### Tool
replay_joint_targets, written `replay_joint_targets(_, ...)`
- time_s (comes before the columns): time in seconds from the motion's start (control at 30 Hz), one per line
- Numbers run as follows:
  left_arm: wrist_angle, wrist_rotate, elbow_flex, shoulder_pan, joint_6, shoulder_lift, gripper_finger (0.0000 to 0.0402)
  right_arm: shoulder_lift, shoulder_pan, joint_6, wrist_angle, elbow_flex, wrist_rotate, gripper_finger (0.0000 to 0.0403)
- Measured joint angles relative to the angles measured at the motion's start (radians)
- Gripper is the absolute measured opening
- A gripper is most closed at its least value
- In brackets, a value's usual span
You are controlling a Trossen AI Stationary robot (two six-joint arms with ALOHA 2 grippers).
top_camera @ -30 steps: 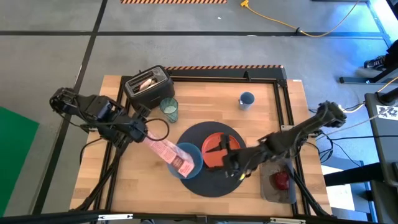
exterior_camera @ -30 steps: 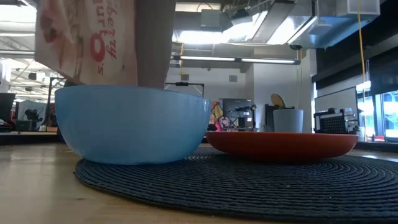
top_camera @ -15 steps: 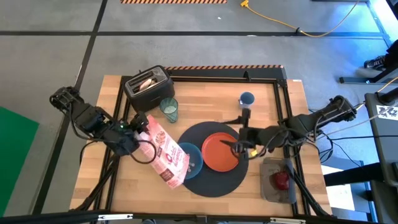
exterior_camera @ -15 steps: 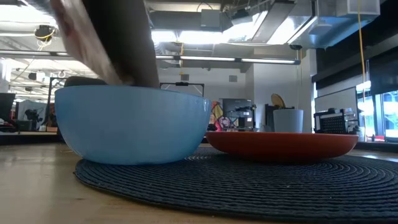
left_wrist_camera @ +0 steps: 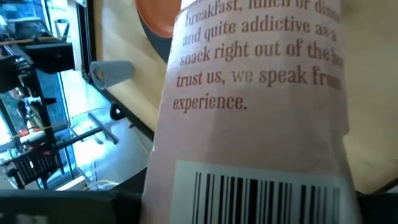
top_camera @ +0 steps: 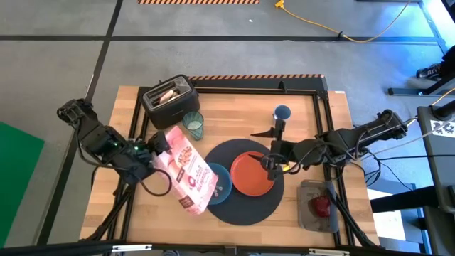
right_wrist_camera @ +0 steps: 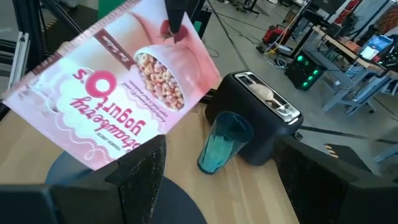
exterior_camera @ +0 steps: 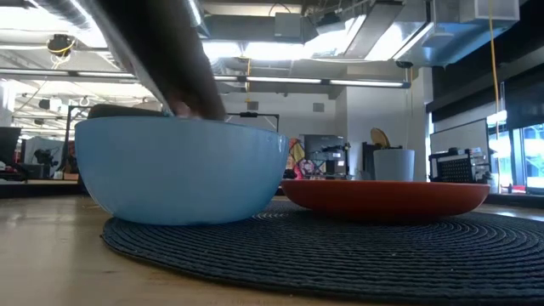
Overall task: Arrange a breakfast setting
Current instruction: Pour the cereal from the cereal box into the bowl
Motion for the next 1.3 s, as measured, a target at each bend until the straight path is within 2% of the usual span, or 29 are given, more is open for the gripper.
replay_joint_targets(0.23,-0.001,-0.007,0.0,-0.015,0.007,0.048,0.017,0.0,0.002,0.004,-0.009,0.0,0.001,0.0285)
replay_joint_targets(0.7,0.0,-0.06,0.0,-0.02,0.022,0.051,0.017,0.0,0.002,0.004,-0.017,0.0,0.0,0.0285)
replay_joint_targets(1.03,0.0,0.053,0.0,-0.005,-0.166,0.05,0.017,0.0,0.002,0.032,-0.016,0.0,-0.002,0.0285)
replay_joint_targets(1.3,0.0,0.062,-0.001,-0.002,-0.235,0.01,0.017,0.03,0.002,0.06,-0.007,0.0,-0.009,0.0285)
